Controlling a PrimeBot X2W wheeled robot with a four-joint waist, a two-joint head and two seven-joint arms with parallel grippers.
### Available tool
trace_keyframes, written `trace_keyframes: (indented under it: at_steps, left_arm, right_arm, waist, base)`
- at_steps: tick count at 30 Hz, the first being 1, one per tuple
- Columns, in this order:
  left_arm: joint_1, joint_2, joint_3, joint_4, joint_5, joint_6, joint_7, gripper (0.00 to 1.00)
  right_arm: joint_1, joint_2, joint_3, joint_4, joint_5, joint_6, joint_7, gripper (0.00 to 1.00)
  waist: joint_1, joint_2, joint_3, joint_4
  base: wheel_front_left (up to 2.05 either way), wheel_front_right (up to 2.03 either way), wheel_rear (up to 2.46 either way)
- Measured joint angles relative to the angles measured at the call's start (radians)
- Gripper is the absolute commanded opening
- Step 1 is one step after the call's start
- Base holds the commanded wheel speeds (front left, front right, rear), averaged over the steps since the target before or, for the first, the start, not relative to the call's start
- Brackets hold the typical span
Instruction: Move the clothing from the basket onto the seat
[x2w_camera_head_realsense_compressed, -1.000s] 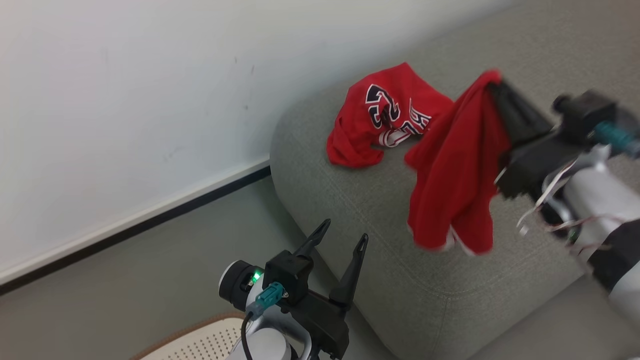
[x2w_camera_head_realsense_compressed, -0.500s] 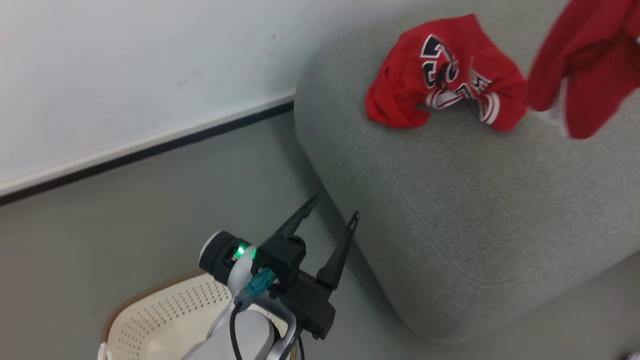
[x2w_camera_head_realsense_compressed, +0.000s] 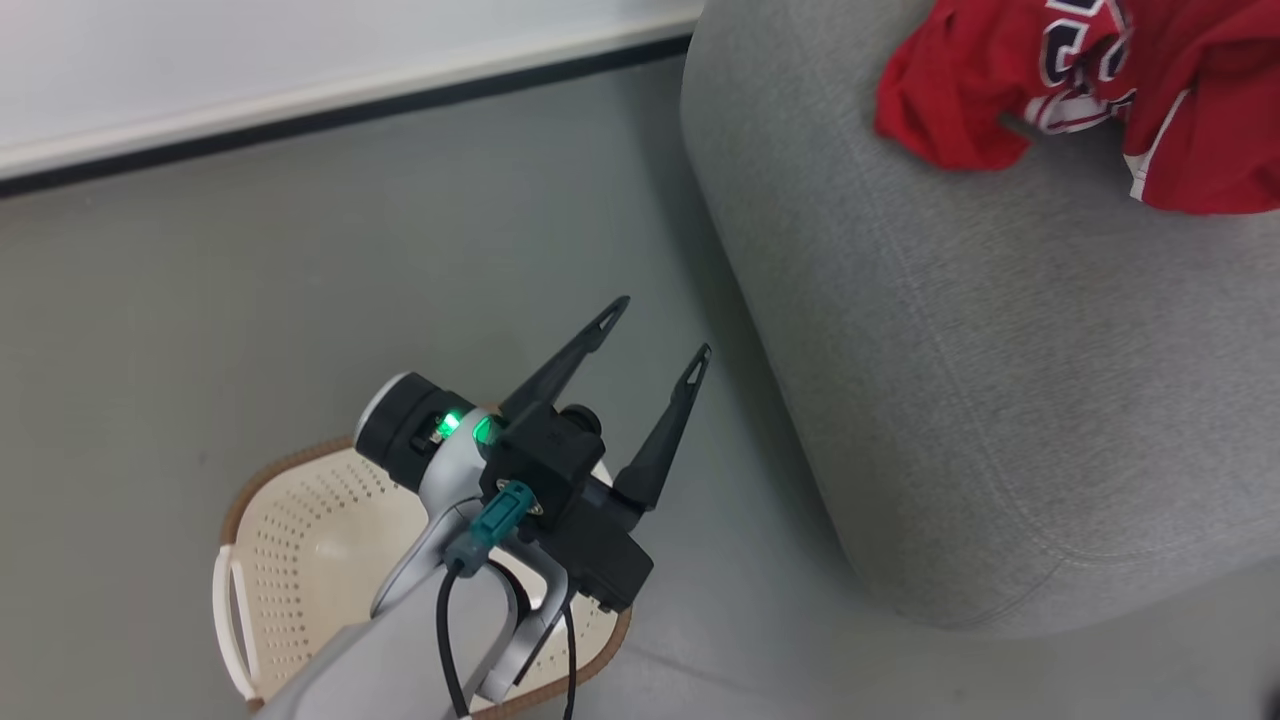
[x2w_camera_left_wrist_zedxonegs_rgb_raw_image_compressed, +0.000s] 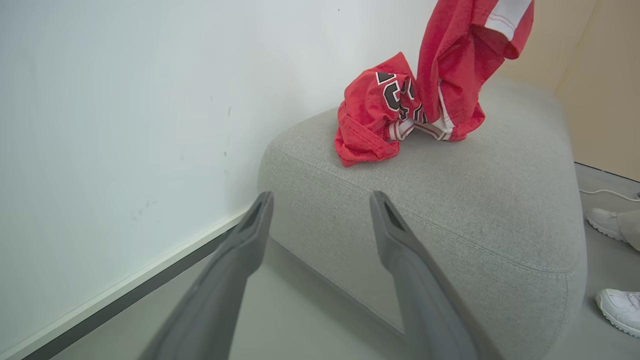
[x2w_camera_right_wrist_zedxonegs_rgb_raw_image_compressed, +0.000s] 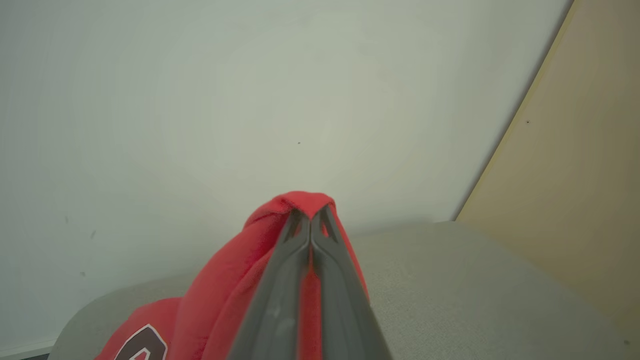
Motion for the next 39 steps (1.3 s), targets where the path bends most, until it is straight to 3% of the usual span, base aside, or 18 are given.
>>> trace_keyframes:
  at_steps: [9, 13, 14, 15, 16, 17, 33, 39]
  left_arm:
    - [-0.048, 0.037, 0.016, -0.013, 0.015, 0.000, 0.016, 1.00]
    - [-0.050, 0.043, 0.019, -0.013, 0.017, 0.000, 0.016, 1.00]
    - [-0.050, 0.043, 0.019, -0.013, 0.017, 0.000, 0.016, 1.00]
    - [-0.050, 0.044, 0.021, -0.013, 0.017, 0.000, 0.016, 1.00]
    - [-0.050, 0.044, 0.022, -0.013, 0.017, 0.000, 0.016, 1.00]
    - [-0.050, 0.044, 0.026, -0.012, 0.016, 0.000, 0.013, 1.00]
    - [-0.024, 0.011, 0.090, 0.071, -0.057, 0.000, -0.053, 1.00]
    - [0.021, -0.019, 0.128, 0.108, -0.102, 0.000, -0.087, 1.00]
  right_arm:
    - [-0.001, 0.154, 0.018, 0.096, 0.005, -0.018, -0.018, 0.00]
    - [-0.001, 0.184, 0.020, 0.148, 0.013, -0.020, -0.033, 0.00]
    - [-0.001, 0.186, 0.021, 0.158, 0.013, -0.020, -0.038, 0.05]
    - [-0.001, 0.188, 0.022, 0.167, 0.013, -0.020, -0.043, 0.30]
    - [-0.001, 0.192, 0.023, 0.175, 0.013, -0.018, -0.046, 0.49]
    - [-0.001, 0.198, 0.026, 0.183, 0.013, -0.015, -0.050, 1.00]
    - [0.068, 0.269, 0.088, 0.226, -0.016, 0.086, -0.098, 1.00]
    - [0.134, 0.295, 0.101, 0.222, -0.019, 0.107, -0.106, 1.00]
  waist:
    - [0.0001, 0.0001, 0.123, 0.050]
    - [0.0000, 0.0001, 0.160, 0.071]
    - [0.0000, 0.0001, 0.164, 0.073]
    - [0.0000, 0.0000, 0.167, 0.075]
    - [0.0000, 0.0001, 0.168, 0.076]
    - [0.0000, 0.0001, 0.167, 0.076]
    - [-0.0003, -0.0002, 0.058, 0.041]
    - [-0.0003, -0.0002, -0.019, 0.037]
  base:
    - [0.00, 0.00, 0.00]
    - [0.00, 0.00, 0.00]
    - [0.00, 0.00, 0.00]
    - [0.00, 0.00, 0.00]
    - [0.00, 0.00, 0.00]
    - [0.00, 0.00, 0.00]
    - [0.00, 0.00, 0.00]
    - [0.00, 0.00, 0.00]
